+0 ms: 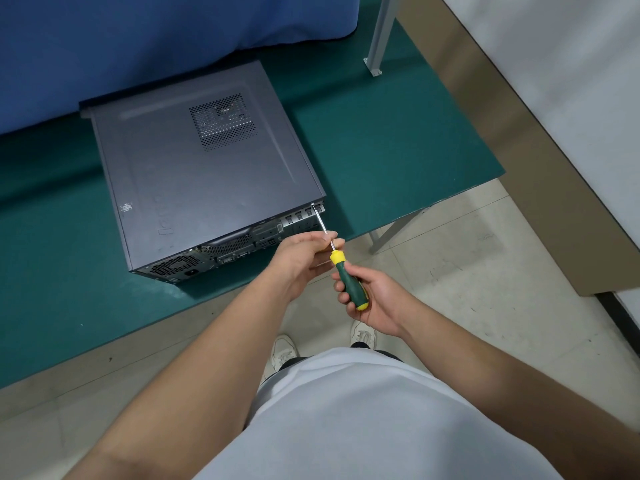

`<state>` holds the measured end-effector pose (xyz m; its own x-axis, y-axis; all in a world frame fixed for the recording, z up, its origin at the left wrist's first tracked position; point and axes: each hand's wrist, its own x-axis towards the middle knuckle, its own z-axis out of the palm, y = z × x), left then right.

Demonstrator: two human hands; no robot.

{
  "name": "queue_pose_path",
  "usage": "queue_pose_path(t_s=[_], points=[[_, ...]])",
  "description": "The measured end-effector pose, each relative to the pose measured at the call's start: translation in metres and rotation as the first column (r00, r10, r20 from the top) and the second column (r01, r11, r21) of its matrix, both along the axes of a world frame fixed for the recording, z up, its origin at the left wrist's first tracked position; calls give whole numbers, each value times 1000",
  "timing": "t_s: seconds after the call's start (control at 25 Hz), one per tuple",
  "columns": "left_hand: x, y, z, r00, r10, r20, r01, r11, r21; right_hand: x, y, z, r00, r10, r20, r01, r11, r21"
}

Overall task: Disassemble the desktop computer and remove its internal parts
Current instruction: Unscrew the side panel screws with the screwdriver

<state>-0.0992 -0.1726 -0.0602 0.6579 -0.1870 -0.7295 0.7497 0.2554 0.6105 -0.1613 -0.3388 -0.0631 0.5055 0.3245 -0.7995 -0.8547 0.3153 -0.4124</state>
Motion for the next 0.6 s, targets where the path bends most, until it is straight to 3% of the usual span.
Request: queue_pose_path(t_s=[0.12, 0.24, 0.32, 0.44, 0.52, 0.6], points=[[-2, -5, 1, 1000, 4, -29, -3, 999, 48, 1, 6, 3, 998, -27, 62, 31, 997, -72], [-3, -8, -3, 999, 33, 0, -33, 995, 92, 1, 8, 6, 999, -27, 46, 28, 999, -20], [-1, -4, -4, 1000, 14, 17, -15, 998, 57, 1, 5, 8, 1000, -13, -3, 13, 999, 30], [2, 3, -1, 999, -36, -9, 35, 999, -19, 1, 4, 5, 1000, 9, -9, -9, 1000, -26], [10, 1, 3, 999, 30, -17, -30, 999, -24, 1, 8, 5, 1000, -8, 9, 8, 996, -93], [24, -4, 6, 979, 202, -41, -201, 979, 6, 3, 11, 7, 999, -30, 39, 35, 991, -127]])
